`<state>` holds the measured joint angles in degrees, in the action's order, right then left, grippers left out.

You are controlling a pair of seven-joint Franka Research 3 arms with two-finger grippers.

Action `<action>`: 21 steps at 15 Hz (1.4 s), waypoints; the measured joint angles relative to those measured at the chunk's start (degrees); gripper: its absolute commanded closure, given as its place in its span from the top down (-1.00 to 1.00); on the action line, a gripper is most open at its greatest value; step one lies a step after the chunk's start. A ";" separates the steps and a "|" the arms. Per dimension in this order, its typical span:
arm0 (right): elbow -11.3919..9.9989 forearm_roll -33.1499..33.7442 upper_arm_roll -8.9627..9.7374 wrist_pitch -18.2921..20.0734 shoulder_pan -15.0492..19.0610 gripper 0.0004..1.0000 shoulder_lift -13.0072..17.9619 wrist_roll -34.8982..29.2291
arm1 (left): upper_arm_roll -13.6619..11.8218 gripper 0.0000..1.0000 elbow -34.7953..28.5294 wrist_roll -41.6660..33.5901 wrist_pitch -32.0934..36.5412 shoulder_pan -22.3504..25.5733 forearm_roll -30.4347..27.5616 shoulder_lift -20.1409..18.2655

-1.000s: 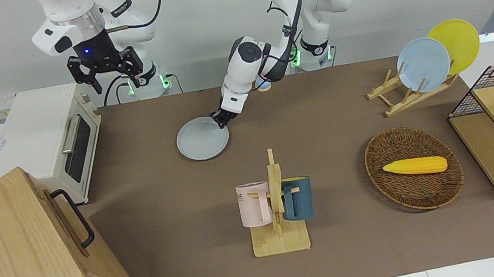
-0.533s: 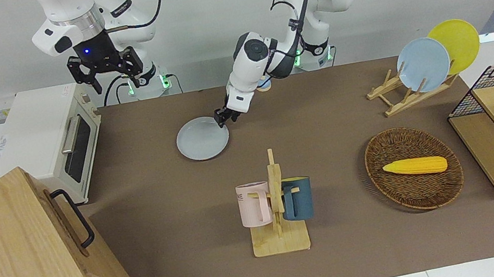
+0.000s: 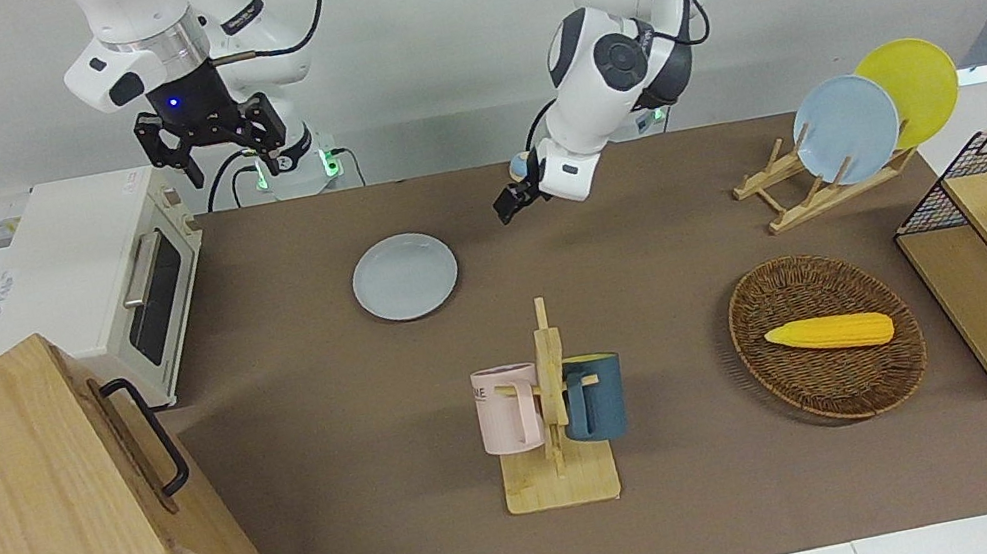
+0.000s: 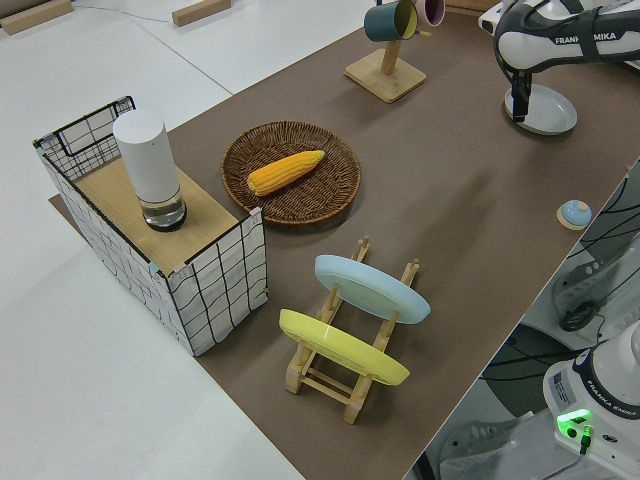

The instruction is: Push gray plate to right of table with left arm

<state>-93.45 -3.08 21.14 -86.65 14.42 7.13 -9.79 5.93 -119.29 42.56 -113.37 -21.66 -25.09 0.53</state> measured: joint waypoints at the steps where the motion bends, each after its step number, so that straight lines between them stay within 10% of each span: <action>1: 0.00 0.00 0.00 0.00 0.00 0.99 0.00 0.00 | -3.38 0.98 2.22 -3.31 4.08 0.38 1.18 0.01; 5: 0.00 0.00 0.00 0.00 0.00 0.99 0.00 0.00 | -9.54 0.98 9.23 -14.19 14.21 6.89 7.93 0.02; 12: 0.00 0.00 0.00 0.00 0.00 0.99 0.00 0.00 | -4.06 0.98 24.01 -27.44 25.51 15.65 21.83 -1.29; 21: 0.00 0.00 0.00 0.00 0.00 0.99 0.00 0.00 | -3.12 0.98 26.94 -33.15 25.75 19.53 22.24 -1.59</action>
<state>-93.45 -3.08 21.14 -86.65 14.42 7.13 -9.79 2.82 -92.36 9.41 -87.62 -2.13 -2.85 -1.06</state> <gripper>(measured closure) 0.004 0.004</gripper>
